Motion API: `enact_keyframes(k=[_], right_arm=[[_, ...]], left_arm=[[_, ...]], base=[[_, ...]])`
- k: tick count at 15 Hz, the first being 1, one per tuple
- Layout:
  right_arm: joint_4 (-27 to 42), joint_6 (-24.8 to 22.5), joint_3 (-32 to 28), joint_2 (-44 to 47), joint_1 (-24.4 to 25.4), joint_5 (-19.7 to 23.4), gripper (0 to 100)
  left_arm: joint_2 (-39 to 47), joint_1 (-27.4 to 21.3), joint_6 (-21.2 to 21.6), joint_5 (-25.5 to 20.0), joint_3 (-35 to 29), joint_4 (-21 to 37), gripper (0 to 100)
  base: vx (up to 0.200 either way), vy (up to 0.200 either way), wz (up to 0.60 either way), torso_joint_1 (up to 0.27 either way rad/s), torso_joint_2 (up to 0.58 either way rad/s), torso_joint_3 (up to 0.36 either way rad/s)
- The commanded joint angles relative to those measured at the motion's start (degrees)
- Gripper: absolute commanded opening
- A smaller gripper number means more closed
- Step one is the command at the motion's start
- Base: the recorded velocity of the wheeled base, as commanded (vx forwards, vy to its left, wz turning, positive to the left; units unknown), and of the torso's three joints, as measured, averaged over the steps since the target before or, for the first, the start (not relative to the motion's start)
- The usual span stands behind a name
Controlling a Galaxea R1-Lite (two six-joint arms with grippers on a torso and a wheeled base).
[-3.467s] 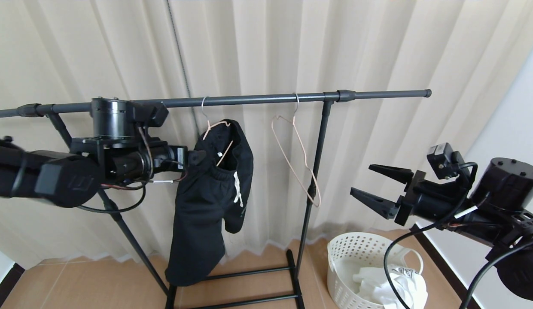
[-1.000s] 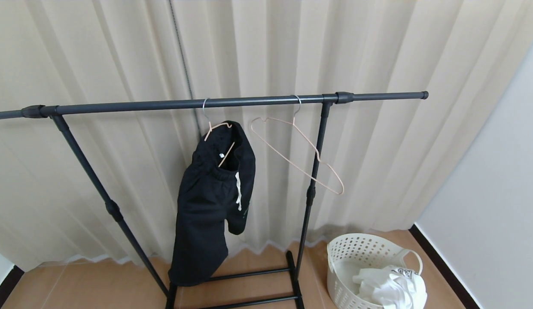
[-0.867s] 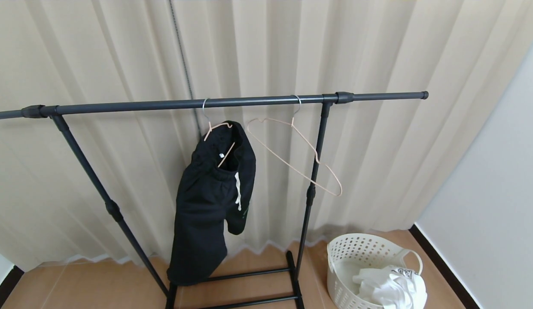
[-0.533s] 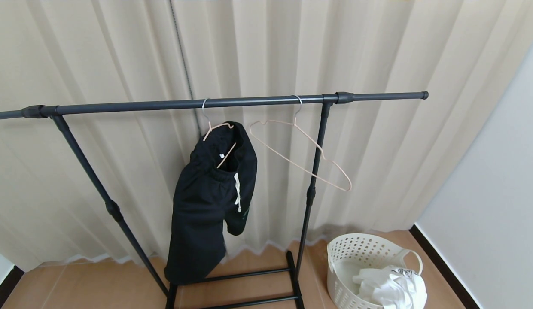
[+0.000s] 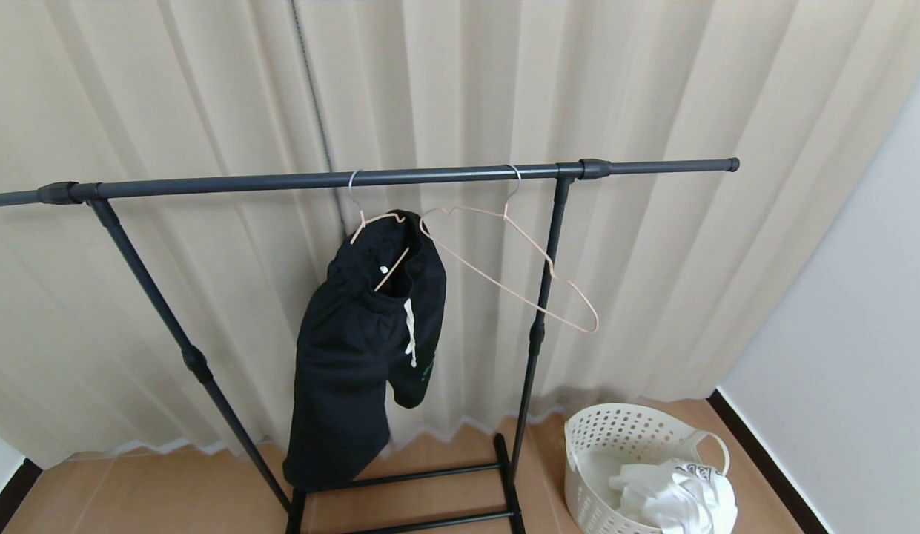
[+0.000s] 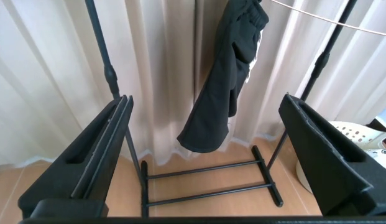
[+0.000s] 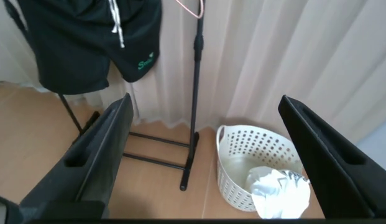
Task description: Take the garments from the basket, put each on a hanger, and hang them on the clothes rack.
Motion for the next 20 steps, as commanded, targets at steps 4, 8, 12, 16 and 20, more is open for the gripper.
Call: enact_keyframes(k=[4, 8, 12, 16, 20], right_arm=[[0.3, -0.1, -0.1, -4.9, 5.2, 0.0, 100], [0.6, -0.2, -0.2, -4.5, 4.6, -0.1, 100], [0.6, -0.2, -0.2, -4.6, 4.5, -0.1, 100], [0.6, -0.2, -0.2, -4.5, 4.4, -0.1, 100], [0.8, -0.3, -0.3, -1.8, 3.0, -0.8, 100]], left_arm=[[0.0, 0.0, 0.0, 0.0, 0.0, 0.0, 100], [0.0, 0.0, -0.1, 0.1, 0.0, 0.0, 100], [0.0, 0.0, -0.1, 0.1, 0.0, 0.0, 100], [0.0, 0.0, -0.4, 0.2, 0.0, 0.0, 100], [0.0, 0.0, -0.4, 0.2, 0.0, 0.0, 100]], base=[[0.000, 0.000, 0.00, 0.000, 0.00, 0.000], [0.000, 0.000, 0.00, 0.000, 0.00, 0.000], [0.000, 0.000, 0.00, -0.082, 0.20, 0.116], [0.000, 0.000, 0.00, -0.140, 0.35, 0.192], [0.000, 0.000, 0.00, -0.148, 0.36, 0.215]])
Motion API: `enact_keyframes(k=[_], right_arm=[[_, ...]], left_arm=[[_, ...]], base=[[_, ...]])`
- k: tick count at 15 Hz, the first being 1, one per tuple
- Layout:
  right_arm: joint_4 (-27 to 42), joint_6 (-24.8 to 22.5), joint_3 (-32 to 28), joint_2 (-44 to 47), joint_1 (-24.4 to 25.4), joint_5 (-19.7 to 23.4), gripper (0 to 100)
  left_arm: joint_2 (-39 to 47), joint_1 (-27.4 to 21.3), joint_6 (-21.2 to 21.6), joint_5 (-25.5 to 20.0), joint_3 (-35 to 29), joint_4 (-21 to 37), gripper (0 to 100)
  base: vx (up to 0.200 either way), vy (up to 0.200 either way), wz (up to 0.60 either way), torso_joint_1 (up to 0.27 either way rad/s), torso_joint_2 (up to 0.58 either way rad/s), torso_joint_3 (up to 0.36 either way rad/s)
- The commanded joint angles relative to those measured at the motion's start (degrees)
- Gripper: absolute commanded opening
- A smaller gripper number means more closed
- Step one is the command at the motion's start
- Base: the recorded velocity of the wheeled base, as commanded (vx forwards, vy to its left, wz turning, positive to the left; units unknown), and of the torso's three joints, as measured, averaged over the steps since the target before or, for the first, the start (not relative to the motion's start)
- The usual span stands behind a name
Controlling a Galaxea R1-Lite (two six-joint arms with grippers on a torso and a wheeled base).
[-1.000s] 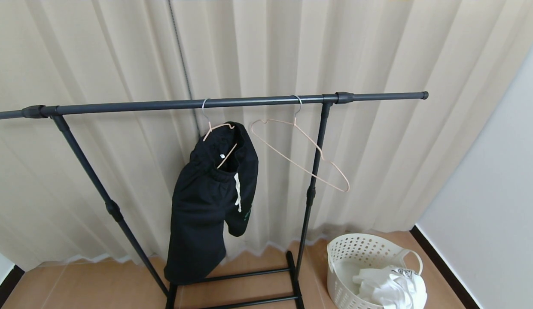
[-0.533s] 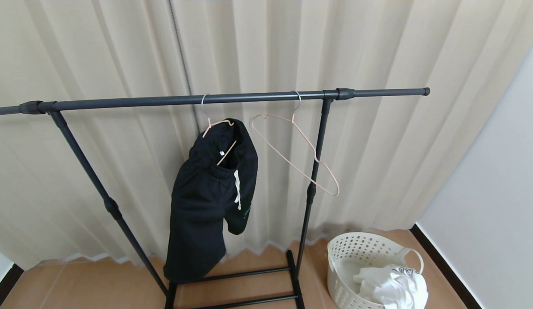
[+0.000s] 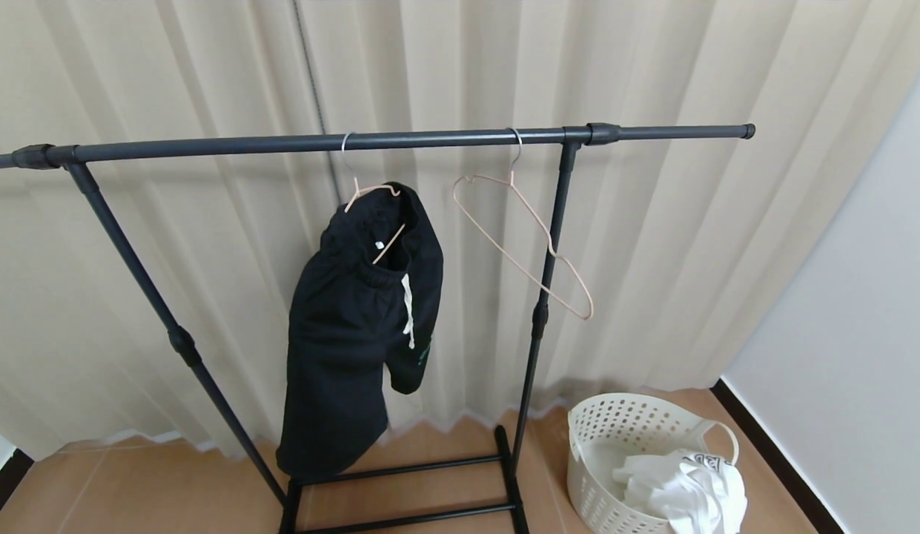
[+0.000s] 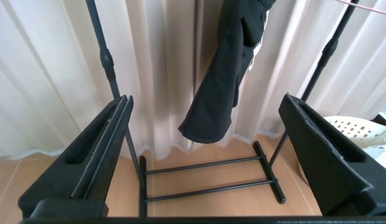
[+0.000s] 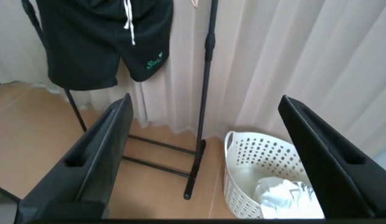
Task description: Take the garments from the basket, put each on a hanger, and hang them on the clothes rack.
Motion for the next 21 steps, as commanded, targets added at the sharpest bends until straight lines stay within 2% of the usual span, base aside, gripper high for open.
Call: enact_keyframes(k=[1, 2, 5, 10, 13, 21], right_arm=[[0.0, 0.0, 0.0, 2.4, -0.8, -0.7, 100], [0.1, -0.1, 0.0, 3.4, -1.6, -2.4, 100], [0.4, -0.2, -0.1, 4.7, -10.9, -2.2, 100], [-0.2, -0.1, 0.2, 4.1, -11.9, -2.8, 100], [-0.2, -0.3, 0.2, -1.3, -17.6, -2.2, 100], [-0.4, -0.2, 0.2, -1.2, -17.5, -1.8, 100]], left_arm=[[0.0, 0.0, 0.0, 0.0, 0.0, 0.0, 100], [0.0, 0.0, 0.0, 0.0, 0.0, 0.0, 100], [0.0, 0.0, 0.1, 0.0, 0.0, 0.0, 100], [0.0, 0.0, 0.1, 0.0, 0.0, 0.0, 100], [0.0, 0.0, 0.0, 0.0, 0.0, 0.0, 100], [0.0, 0.0, 0.0, 0.0, 0.0, 0.0, 100]], base=[[0.000, 0.000, 0.00, -0.149, 0.37, 0.227], [0.000, 0.000, 0.00, -0.154, 0.39, 0.227], [0.000, 0.000, 0.00, -0.159, 0.41, 0.253], [0.000, 0.000, 0.00, -0.196, 0.54, 0.332], [0.000, 0.000, 0.00, -0.185, 0.53, 0.347], [0.000, 0.000, 0.00, -0.138, 0.50, 0.353]])
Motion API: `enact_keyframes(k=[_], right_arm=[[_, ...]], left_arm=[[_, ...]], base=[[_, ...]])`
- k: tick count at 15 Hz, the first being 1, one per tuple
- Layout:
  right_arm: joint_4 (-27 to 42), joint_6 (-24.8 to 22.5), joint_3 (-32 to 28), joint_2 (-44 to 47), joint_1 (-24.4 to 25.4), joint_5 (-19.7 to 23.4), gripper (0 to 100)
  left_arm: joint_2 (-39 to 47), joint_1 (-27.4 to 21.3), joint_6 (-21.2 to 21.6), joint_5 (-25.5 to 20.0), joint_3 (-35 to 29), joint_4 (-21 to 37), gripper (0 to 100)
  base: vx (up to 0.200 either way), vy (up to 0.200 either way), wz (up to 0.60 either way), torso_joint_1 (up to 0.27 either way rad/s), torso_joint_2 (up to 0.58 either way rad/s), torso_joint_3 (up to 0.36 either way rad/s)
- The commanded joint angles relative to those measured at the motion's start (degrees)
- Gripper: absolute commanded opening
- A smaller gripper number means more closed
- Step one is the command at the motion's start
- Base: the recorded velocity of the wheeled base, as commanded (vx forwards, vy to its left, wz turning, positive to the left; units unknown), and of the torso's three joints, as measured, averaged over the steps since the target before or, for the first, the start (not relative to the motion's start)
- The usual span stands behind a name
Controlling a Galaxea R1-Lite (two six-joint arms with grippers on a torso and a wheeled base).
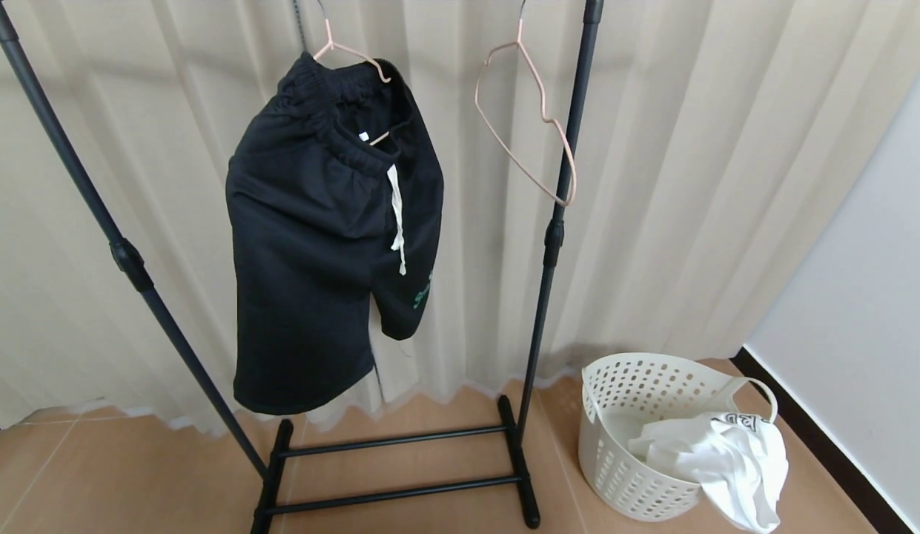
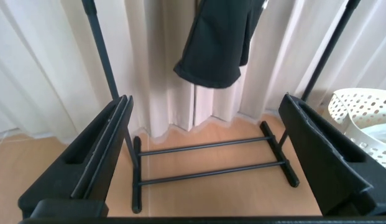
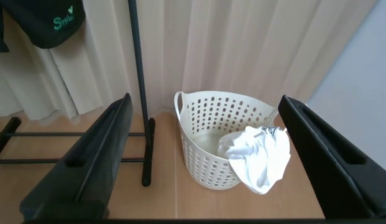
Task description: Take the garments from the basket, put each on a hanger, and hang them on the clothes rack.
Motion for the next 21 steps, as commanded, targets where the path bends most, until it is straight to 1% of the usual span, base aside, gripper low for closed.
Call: enact_keyframes(k=[1, 9, 10, 13, 14, 17, 21], right_arm=[[0.0, 0.0, 0.0, -0.2, 0.0, 0.0, 100], [-0.1, 0.2, 0.0, -0.3, 0.0, 0.0, 100], [-0.1, 0.1, 0.0, -0.3, 0.0, 0.0, 100], [-0.1, 0.2, 0.0, -0.3, 0.0, 0.1, 100], [-0.1, 0.2, 0.0, -0.3, 0.0, 0.1, 100], [-0.1, 0.2, 0.0, -0.3, 0.0, 0.0, 100], [-0.1, 0.2, 0.0, -0.3, 0.0, 0.0, 100]], left_arm=[[0.1, 0.0, 0.0, 0.0, 0.0, 0.0, 100], [0.1, 0.0, 0.0, 0.0, 0.0, 0.0, 100], [0.1, 0.0, 0.0, 0.0, 0.0, 0.0, 100], [0.1, 0.0, 0.0, 0.0, 0.0, 0.0, 100], [0.1, 0.0, 0.0, 0.0, 0.0, 0.0, 100], [0.1, 0.0, 0.0, 0.1, 0.0, 0.0, 100], [0.1, 0.0, 0.0, 0.1, 0.0, 0.0, 100]], base=[[0.000, 0.000, 0.00, -0.105, 0.47, 0.369], [0.000, 0.000, 0.00, -0.044, 0.45, 0.397], [0.000, 0.000, 0.00, 0.002, 0.21, 0.212], [0.000, 0.000, 0.00, 0.001, 0.09, 0.084], [0.000, 0.000, -0.60, 0.002, 0.02, 0.032], [0.000, 0.000, 0.00, 0.000, 0.00, 0.000], [0.000, -0.200, 0.00, 0.008, 0.00, 0.010]])
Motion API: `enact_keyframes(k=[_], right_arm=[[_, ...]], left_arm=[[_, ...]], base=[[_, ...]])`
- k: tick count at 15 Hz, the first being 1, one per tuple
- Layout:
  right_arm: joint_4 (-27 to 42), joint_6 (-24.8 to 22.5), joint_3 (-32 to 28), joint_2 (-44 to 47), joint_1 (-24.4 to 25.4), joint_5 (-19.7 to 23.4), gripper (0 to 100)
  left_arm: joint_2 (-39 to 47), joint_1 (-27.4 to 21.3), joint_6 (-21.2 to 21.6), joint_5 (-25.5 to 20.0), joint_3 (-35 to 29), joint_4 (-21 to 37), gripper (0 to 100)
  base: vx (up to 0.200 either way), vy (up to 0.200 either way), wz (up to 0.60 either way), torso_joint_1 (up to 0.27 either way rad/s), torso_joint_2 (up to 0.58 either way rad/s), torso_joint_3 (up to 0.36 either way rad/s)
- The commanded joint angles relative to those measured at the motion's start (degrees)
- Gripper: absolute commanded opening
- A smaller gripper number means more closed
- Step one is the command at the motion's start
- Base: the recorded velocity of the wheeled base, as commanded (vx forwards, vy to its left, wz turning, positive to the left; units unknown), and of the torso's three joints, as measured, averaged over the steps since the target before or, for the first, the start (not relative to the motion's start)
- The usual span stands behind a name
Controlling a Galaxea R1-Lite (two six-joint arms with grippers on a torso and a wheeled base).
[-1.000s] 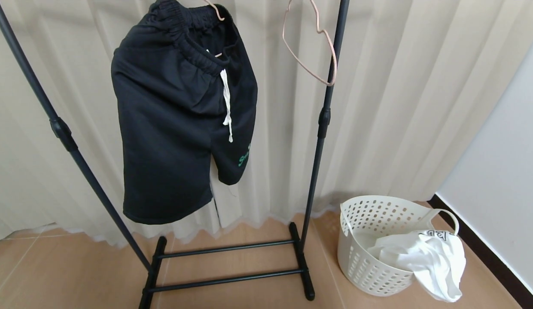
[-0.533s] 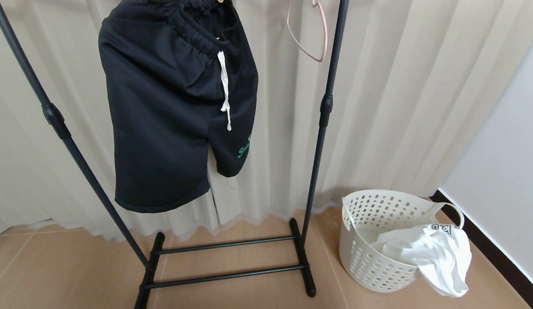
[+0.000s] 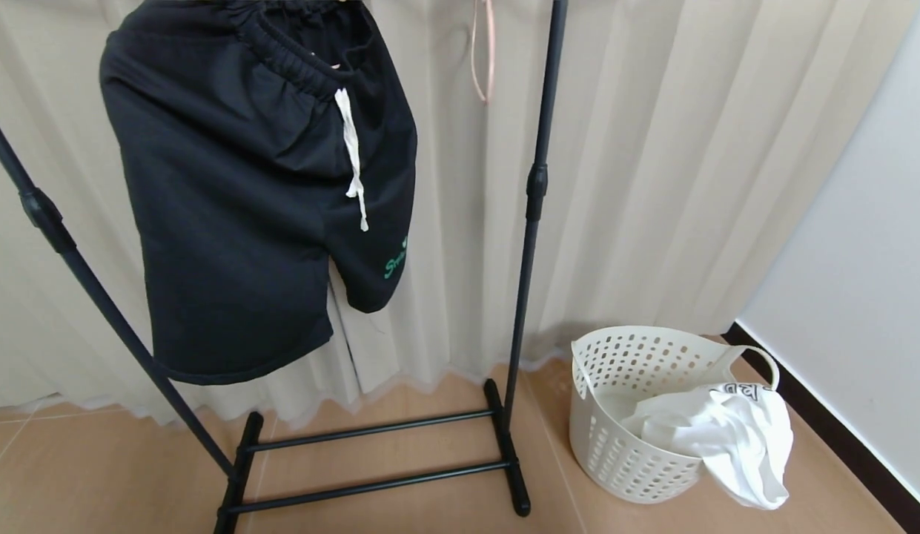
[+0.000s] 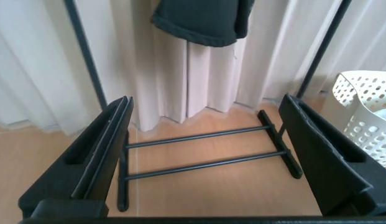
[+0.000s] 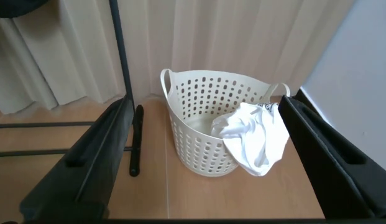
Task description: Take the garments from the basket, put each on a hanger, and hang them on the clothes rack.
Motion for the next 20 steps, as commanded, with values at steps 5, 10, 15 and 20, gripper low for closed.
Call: enact_keyframes(k=[5, 10, 15, 20], right_arm=[[-0.1, 0.0, 0.0, -0.1, 0.0, 0.1, 100], [-0.1, 0.0, 0.0, -0.1, 0.0, 0.0, 100], [-0.1, 0.0, 0.0, -0.1, 0.0, 0.0, 100], [-0.1, -0.1, 0.0, -0.1, 0.0, 0.0, 100]], left_arm=[[0.1, 0.0, 0.0, 0.0, 0.0, 0.0, 100], [0.1, 0.0, -0.1, 0.0, 0.0, 0.0, 100], [0.1, 0.0, -0.1, 0.2, 0.0, 0.0, 100], [0.1, 0.0, -0.5, 0.9, 0.0, 0.0, 100]], base=[[0.000, -0.200, 0.00, 0.000, 0.00, 0.002], [0.080, -0.120, -0.36, 0.001, 0.00, 0.004], [0.120, 0.000, 0.00, 0.000, 0.00, 0.003], [0.000, 0.000, 0.00, 0.000, 0.00, 0.000]])
